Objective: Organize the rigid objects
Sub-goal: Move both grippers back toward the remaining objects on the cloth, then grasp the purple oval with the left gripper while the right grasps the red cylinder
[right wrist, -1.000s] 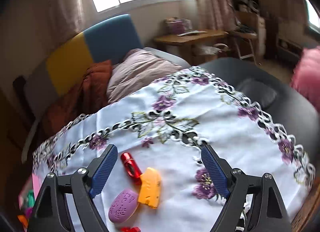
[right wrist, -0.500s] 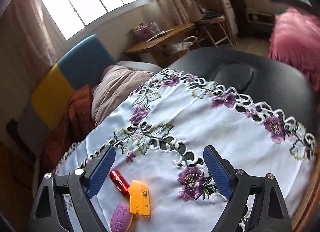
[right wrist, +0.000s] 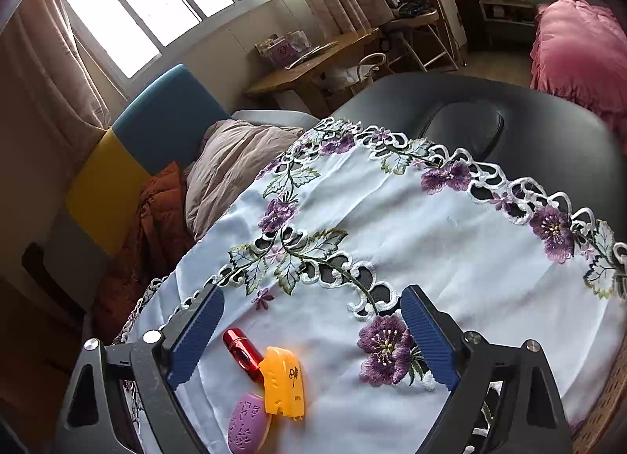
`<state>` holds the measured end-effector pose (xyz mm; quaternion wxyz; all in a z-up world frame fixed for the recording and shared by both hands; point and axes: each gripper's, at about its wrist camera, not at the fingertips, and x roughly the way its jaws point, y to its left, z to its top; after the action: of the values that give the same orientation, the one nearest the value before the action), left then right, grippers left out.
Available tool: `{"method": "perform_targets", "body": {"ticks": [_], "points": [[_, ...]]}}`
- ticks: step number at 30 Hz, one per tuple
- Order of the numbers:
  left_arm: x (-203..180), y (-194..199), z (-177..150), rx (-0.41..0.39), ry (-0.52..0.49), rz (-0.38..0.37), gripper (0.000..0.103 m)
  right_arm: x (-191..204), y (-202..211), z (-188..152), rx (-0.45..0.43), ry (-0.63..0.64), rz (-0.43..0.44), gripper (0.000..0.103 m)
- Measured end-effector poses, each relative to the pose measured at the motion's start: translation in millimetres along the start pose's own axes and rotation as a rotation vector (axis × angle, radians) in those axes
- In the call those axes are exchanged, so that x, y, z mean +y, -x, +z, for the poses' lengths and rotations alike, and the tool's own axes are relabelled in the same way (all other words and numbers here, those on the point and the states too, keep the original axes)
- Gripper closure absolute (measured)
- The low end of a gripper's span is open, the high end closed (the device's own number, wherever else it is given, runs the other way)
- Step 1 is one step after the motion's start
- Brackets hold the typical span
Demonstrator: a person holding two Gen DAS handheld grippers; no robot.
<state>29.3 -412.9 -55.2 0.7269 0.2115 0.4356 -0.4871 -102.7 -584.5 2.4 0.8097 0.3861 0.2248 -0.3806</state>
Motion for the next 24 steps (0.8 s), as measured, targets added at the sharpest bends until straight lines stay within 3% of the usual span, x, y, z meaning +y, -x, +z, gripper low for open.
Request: {"method": "perform_targets", "body": {"ticks": [2,10,13,19,24], "points": [[-3.2,-10.5,6.3,0.021,-0.016,0.008,0.051,0.1,-0.3,-0.5,0.004,-0.003,0.005,0.01],[-5.3,-44.0,23.7,0.08,-0.03,0.023,0.05,3.2,-3.1,-1.4,0.015,0.01,0.014,0.01],[-3.5,-51.3,22.4,0.091,-0.017,-0.009,0.058,3.4,-4.0,-1.3,0.014,0.013,0.012,0.01],[19.7,-28.7,-0.4,0.039,0.082,0.044,0.058,6.4,-8.4,-2.4,0.035,0.031,0.016,0.01],[51.0,7.2,-46.4,0.008,0.203,0.13,0.058,10.9,-16.4,-6.8,0.088,0.052,0.038,0.01]]}}
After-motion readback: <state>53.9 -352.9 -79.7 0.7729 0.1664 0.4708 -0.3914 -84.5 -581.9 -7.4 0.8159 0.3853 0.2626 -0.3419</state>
